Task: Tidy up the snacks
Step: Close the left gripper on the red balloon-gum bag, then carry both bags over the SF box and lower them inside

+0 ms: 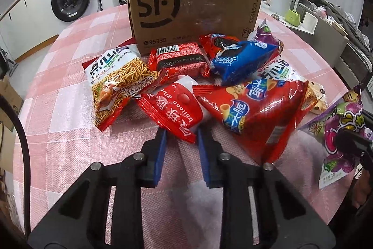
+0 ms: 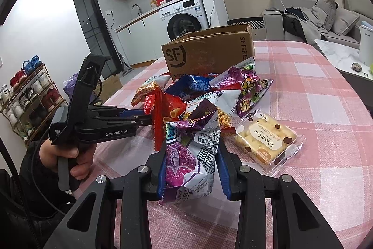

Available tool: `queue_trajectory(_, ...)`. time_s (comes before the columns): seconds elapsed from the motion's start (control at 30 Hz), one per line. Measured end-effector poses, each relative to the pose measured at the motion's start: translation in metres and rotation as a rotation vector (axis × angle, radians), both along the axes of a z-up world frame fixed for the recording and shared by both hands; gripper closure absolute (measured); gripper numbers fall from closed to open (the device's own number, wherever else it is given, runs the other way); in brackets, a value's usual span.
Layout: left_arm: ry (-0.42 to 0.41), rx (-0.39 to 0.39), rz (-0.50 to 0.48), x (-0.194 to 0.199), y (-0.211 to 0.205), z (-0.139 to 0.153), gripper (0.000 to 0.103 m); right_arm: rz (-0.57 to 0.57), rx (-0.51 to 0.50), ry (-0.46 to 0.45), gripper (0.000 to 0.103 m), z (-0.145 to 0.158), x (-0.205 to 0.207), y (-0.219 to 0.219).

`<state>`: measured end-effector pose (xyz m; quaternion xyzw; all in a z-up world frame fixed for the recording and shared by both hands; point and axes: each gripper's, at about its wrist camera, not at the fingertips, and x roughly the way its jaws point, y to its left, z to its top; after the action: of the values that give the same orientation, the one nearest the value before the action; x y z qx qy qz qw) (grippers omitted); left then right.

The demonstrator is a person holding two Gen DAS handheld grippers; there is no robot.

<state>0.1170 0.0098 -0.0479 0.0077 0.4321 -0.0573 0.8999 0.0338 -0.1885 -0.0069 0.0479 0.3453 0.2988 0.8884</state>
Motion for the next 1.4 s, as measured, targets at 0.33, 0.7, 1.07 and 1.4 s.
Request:
queue_trajectory(0.33, -0.001, 0.027, -0.021, -0.012, -0.005, 0.005, 0.067, -0.009, 0.006, 0.0, 0.066, 0.001, -0.001, -0.003)
queue_trajectory(0.7, -0.02, 0.162, -0.034, 0.007, -0.013, 0.013, 0.037, -0.006, 0.007, 0.009, 0.066, 0.0, 0.0, -0.003)
queue_trajectory(1.07, -0.014, 0.106, -0.097, 0.002, -0.011, 0.012, 0.064, -0.014, 0.015, 0.017, 0.066, -0.001, 0.001, -0.007)
queue_trajectory(1.4, -0.065, 0.043, -0.055, -0.039, 0.0, 0.03, 0.064, -0.034, 0.045, -0.012, 0.066, 0.012, 0.0, -0.016)
